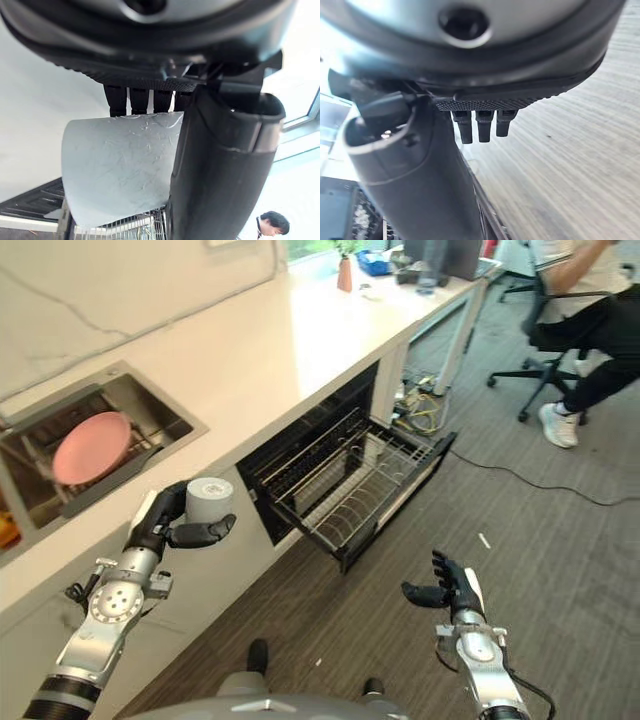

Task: Place the dishes in the dishwasher.

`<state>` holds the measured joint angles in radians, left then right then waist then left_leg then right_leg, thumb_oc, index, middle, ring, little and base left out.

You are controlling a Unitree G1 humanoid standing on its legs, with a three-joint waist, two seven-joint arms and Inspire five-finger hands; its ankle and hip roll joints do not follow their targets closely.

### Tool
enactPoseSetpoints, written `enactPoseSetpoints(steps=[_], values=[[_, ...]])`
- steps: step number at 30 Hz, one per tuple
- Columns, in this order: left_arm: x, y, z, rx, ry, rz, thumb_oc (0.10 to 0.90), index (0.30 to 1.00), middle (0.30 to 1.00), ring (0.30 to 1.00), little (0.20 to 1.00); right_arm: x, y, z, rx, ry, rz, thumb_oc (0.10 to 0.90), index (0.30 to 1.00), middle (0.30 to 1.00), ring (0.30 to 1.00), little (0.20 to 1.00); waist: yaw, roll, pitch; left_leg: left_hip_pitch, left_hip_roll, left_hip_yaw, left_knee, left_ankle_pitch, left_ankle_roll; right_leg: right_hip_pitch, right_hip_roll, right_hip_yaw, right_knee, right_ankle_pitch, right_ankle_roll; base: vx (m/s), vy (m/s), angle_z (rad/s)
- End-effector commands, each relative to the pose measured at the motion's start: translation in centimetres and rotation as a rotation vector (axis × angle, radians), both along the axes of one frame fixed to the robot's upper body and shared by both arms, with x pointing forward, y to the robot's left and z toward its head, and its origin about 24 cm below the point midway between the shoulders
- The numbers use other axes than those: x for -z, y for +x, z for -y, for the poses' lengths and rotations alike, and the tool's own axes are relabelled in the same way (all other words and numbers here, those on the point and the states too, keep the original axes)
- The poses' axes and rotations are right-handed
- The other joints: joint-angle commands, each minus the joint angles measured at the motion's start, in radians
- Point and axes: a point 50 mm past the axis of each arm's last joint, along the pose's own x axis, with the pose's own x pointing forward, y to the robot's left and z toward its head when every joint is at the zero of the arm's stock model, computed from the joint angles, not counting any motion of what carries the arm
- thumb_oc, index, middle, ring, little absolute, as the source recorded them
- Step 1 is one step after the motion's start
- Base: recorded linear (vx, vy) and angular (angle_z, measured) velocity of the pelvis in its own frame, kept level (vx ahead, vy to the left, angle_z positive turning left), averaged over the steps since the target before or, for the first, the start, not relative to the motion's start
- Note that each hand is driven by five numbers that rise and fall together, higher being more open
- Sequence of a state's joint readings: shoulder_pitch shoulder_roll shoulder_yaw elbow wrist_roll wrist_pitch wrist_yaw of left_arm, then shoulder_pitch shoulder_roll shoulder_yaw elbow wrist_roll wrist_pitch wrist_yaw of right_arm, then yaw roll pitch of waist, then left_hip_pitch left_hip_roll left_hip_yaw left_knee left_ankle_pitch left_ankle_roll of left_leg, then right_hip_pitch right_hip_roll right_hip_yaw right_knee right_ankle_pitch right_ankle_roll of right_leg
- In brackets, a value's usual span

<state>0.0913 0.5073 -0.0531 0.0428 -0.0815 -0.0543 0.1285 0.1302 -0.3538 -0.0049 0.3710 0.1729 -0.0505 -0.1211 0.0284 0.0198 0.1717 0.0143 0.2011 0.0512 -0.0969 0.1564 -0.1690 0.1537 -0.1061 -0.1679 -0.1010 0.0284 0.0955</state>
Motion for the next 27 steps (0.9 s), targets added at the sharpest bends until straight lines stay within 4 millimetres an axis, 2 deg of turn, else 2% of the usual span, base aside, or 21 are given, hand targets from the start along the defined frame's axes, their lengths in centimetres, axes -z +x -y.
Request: enactPoseSetpoints(steps=[1,3,4,5,6,8,9,10,11,13,14,15,16,17,19,21,23,25,27], values=[[-6.5,3.5,1.1,0.067,-0.033,0.332,0.400,0.300,0.300,0.300,0.300,-6.5,4.4,0.7,-0.016,0.030,0.356,0.800,0.900,0.900,0.900,0.900,0.020,0.041,-0.049,0.020,-0.054,-0.024,0.077,-0.132,0.063,-0.011,-0.072,-0.027,0.105,-0.093,0.080,0.03,0.162,-0.42],[-6.5,3.7,1.5,0.085,-0.029,0.331,0.400,0.300,0.300,0.300,0.300,-7.7,5.2,-0.7,-0.066,0.092,0.428,0.800,0.900,0.900,0.900,0.900,0.032,0.035,-0.049,0.016,-0.077,-0.043,0.110,-0.168,0.086,-0.040,-0.095,-0.001,0.172,-0.105,0.088,0.06,0.211,-0.39],[-6.4,3.8,2.1,0.118,-0.029,0.321,0.400,0.300,0.300,0.300,0.300,-8.4,5.6,-2.1,-0.114,0.196,0.475,0.800,0.900,0.900,0.900,0.900,0.042,0.031,-0.051,0.023,-0.106,-0.069,0.122,-0.193,0.112,-0.059,-0.119,0.012,0.255,-0.109,0.102,0.08,0.239,-0.36],[-6.5,3.8,2.4,0.133,-0.028,0.319,0.400,0.300,0.300,0.300,0.300,-8.6,5.6,-2.7,-0.118,0.258,0.503,0.800,0.900,0.900,0.900,0.900,0.043,0.027,-0.047,0.024,-0.116,-0.077,0.131,-0.202,0.124,-0.080,-0.135,0.012,0.320,-0.094,0.110,0.06,0.193,-0.30],[-6.5,3.8,2.4,0.133,-0.027,0.318,0.400,0.300,0.300,0.300,0.300,-8.6,5.6,-2.6,-0.118,0.260,0.503,0.800,0.900,0.900,0.900,0.900,0.044,0.025,-0.048,0.022,-0.119,-0.077,0.133,-0.203,0.125,-0.085,-0.139,0.014,0.328,-0.098,0.112,0.04,0.114,-0.13],[-6.5,4.0,2.8,0.155,-0.019,0.309,0.400,0.300,0.300,0.300,0.300,-9.6,5.9,-4.3,-0.159,0.386,0.568,0.800,0.900,0.900,0.900,0.900,0.043,0.018,-0.035,0.023,-0.138,-0.088,0.151,-0.215,0.146,-0.128,-0.166,0.031,0.460,-0.027,0.130,0.02,0.147,0.06],[-6.5,4.3,3.2,0.172,-0.011,0.304,0.400,0.300,0.300,0.300,0.300,-10.2,6.0,-5.1,-0.189,0.450,0.600,0.800,0.900,0.900,0.900,0.900,0.035,0.023,-0.015,0.021,-0.142,-0.106,0.166,-0.217,0.156,-0.161,-0.157,0.059,0.538,0.024,0.131,-0.02,0.126,0.11],[-6.8,4.6,3.3,0.172,-0.007,0.313,0.400,0.300,0.300,0.300,0.300,-10.6,6.1,-5.5,-0.201,0.488,0.621,0.800,0.900,0.900,0.900,0.900,0.032,0.028,-0.002,0.015,-0.139,-0.117,0.177,-0.220,0.162,-0.202,-0.145,0.085,0.604,0.017,0.126,0.02,0.077,0.26],[-6.8,4.6,3.2,0.167,-0.002,0.309,0.400,0.300,0.300,0.300,0.300,-10.8,6.2,-6.0,-0.209,0.530,0.632,0.800,0.900,0.900,0.900,0.900,0.037,0.032,0.001,0.017,-0.138,-0.128,0.178,-0.226,0.166,-0.225,-0.140,0.094,0.618,0.011,0.129,0.08,0.030,0.39],[-6.9,4.5,3.2,0.166,-0.010,0.316,0.400,0.300,0.300,0.300,0.300,-10.8,6.3,-6.4,-0.232,0.543,0.626,0.800,0.900,0.900,0.900,0.900,0.039,0.031,-0.001,0.025,-0.138,-0.137,0.171,-0.236,0.165,-0.241,-0.146,0.092,0.607,-0.008,0.124,0.16,-0.051,0.44],[-7.0,4.4,3.4,0.173,-0.028,0.323,0.400,0.300,0.300,0.300,0.300,-10.7,6.5,-6.9,-0.266,0.580,0.604,0.800,0.900,0.900,0.900,0.900,0.044,0.016,-0.010,0.046,-0.137,-0.157,0.151,-0.253,0.144,-0.227,-0.157,0.073,0.438,-0.060,0.105,0.25,-0.195,0.39],[-7.0,4.4,3.6,0.181,-0.034,0.325,0.400,0.300,0.300,0.300,0.300,-10.8,6.6,-7.0,-0.276,0.592,0.601,0.800,0.900,0.900,0.900,0.900,0.044,0.007,-0.008,0.050,-0.139,-0.169,0.147,-0.258,0.134,-0.246,-0.165,0.082,0.341,-0.056,0.102,0.32,-0.267,0.35],[-7.0,4.3,3.7,0.186,-0.040,0.328,0.400,0.300,0.300,0.300,0.300,-10.6,6.5,-7.2,-0.288,0.596,0.590,0.800,0.900,0.900,0.900,0.900,0.037,0.005,-0.004,0.062,-0.135,-0.186,0.141,-0.269,0.126,-0.249,-0.164,0.096,0.260,-0.021,0.109,0.33,-0.342,0.23],[-7.0,4.5,4.2,0.200,-0.039,0.329,0.400,0.300,0.300,0.300,0.300,-10.3,6.2,-7.3,-0.310,0.594,0.566,0.800,0.900,0.900,0.900,0.900,0.035,-0.012,-0.002,0.083,-0.125,-0.213,0.134,-0.284,0.108,-0.265,-0.153,0.125,0.179,0.005,0.120,0.25,-0.282,0.29],[-6.9,4.4,4.2,0.205,-0.041,0.329,0.400,0.300,0.300,0.300,0.300,-10.2,6.0,-7.4,-0.316,0.593,0.560,0.800,0.900,0.900,0.900,0.900,0.033,-0.017,-0.007,0.080,-0.123,-0.217,0.135,-0.288,0.103,-0.249,-0.156,0.111,0.148,0.013,0.126,0.13,-0.174,0.71],[-6.7,4.2,4.6,0.207,-0.045,0.335,0.400,0.300,0.300,0.300,0.300,-10.0,5.6,-7.8,-0.356,0.616,0.543,0.800,0.900,0.900,0.900,0.900,0.033,-0.022,-0.028,0.085,-0.092,-0.221,0.126,-0.282,0.085,-0.225,-0.145,0.104,0.146,0.025,0.129,0.16,-0.237,0.84],[-6.0,4.0,5.1,0.219,-0.048,0.314,0.400,0.300,0.300,0.300,0.300,-9.7,5.3,-7.8,-0.368,0.652,0.527,0.800,0.900,0.900,0.900,0.900,0.030,-0.018,-0.044,0.084,-0.047,-0.230,0.107,-0.254,0.059,-0.208,-0.110,0.099,0.140,0.004,0.115,0.17,-0.264,0.27],[-5.8,4.0,5.3,0.227,-0.049,0.306,0.400,0.300,0.300,0.300,0.300,-9.6,5.2,-7.7,-0.367,0.666,0.525,0.800,0.900,0.900,0.900,0.900,0.027,-0.011,-0.051,0.081,-0.030,-0.241,0.098,-0.241,0.050,-0.199,-0.095,0.084,0.132,-0.005,0.106,0.10,-0.170,0.17],[-5.4,4.1,6.0,0.253,-0.047,0.284,0.400,0.300,0.300,0.300,0.300,-9.9,5.1,-7.7,-0.387,0.685,0.524,0.800,0.900,0.900,0.900,0.900,0.018,0.007,-0.062,0.068,0.014,-0.270,0.082,-0.199,0.022,-0.168,-0.051,0.056,0.099,-0.032,0.081,0.11,-0.242,0.27]])
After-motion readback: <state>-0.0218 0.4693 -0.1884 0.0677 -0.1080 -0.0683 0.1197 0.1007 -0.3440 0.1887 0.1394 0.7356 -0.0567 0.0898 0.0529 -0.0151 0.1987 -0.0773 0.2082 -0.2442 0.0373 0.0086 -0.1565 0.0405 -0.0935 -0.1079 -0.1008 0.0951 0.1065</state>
